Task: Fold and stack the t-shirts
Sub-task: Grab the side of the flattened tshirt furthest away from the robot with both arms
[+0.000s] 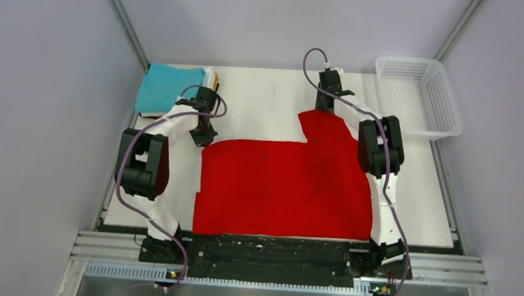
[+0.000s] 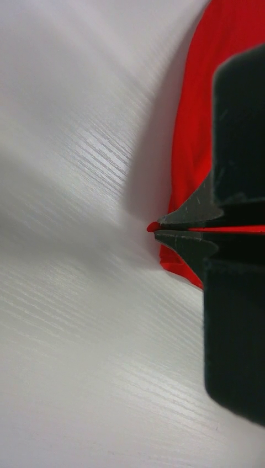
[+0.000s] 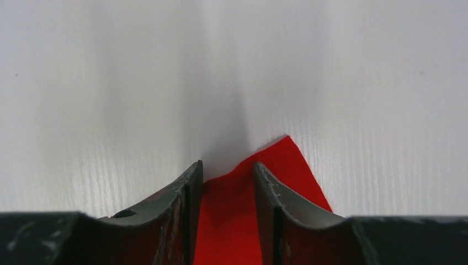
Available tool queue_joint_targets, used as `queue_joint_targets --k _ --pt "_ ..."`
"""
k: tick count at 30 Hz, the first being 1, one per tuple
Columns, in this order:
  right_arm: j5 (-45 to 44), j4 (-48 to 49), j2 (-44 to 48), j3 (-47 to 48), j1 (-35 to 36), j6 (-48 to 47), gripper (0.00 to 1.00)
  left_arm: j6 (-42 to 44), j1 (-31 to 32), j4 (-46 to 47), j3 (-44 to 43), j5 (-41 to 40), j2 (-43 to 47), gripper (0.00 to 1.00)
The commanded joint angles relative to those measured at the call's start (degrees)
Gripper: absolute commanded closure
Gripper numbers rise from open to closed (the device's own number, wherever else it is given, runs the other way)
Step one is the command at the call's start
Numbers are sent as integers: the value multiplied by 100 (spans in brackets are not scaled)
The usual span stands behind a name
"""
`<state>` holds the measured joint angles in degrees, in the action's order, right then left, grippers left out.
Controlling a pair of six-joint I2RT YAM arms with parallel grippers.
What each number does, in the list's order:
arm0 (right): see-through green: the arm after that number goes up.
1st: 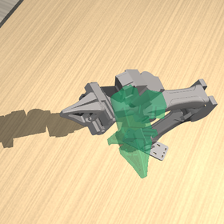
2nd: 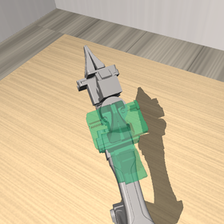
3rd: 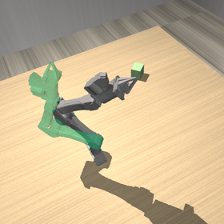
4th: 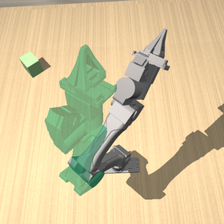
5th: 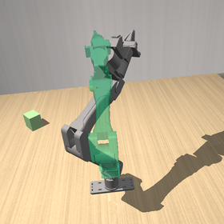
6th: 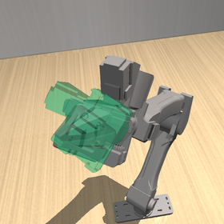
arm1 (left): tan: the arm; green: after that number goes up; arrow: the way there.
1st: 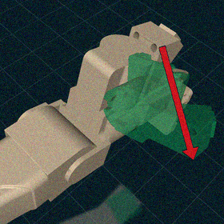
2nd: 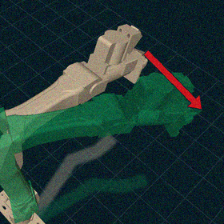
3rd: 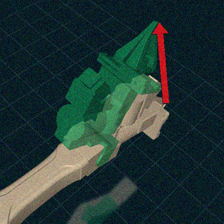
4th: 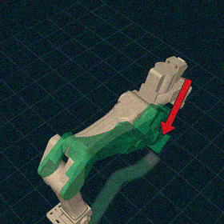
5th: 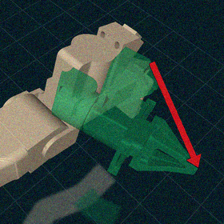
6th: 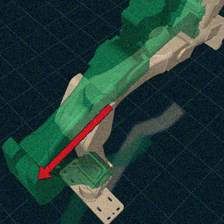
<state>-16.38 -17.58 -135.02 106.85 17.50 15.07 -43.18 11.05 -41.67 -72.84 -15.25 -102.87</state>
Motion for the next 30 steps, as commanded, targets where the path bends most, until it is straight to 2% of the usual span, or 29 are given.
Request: queue_joint_targets --k 1,4,8,12,21,30 --pt "104 -161 185 -380 -66 127 71 94 20 -116 -43 -25 190 100" --pt "158 262 442 -740 -63 238 87 86 20 -145 -62 -74 245 100" --pt "68 612 895 -963 -69 306 100 70 20 -125 -132 47 342 100" --pt "10 912 1523 -1419 -69 315 100 76 33 -98 -80 85 492 100" --pt "270 1046 3580 -3396 -39 506 100 110 110 59 239 322 933 100" --pt "-107 60 6083 -4930 264 623 100 -83 352 231 1087 297 1813 100"
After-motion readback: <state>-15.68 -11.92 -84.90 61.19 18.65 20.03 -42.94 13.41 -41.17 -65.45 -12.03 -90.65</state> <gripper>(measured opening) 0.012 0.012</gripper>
